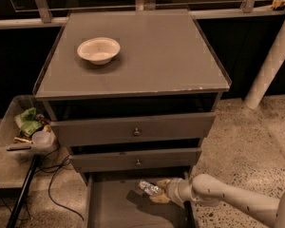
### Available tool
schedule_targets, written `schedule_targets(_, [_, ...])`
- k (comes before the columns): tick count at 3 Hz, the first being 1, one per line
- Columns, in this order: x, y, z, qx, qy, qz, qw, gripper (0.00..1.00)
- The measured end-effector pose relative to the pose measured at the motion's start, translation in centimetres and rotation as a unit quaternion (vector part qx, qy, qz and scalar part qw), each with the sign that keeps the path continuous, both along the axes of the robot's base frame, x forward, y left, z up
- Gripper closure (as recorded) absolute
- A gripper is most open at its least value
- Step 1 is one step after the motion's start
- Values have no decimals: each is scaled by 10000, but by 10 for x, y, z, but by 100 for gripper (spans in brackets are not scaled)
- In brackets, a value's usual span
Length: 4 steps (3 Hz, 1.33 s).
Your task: Place redbull can into bottom drawer
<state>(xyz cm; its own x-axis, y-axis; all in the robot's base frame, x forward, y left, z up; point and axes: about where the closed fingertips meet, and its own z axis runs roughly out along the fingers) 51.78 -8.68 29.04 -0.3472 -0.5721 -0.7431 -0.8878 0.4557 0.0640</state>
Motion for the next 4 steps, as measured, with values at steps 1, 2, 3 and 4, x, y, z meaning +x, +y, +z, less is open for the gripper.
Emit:
schedule_targets(1, [4, -7, -15, 106, -289, 296, 9991, 100])
schedule_targets(2, [4, -9, -40, 137, -343, 541, 9979, 100])
schedule_targets(3, [-1, -9, -67, 100, -252, 718, 9971, 100])
schedule_targets(4, [-10, -6, -99, -4, -69, 815, 9966, 100])
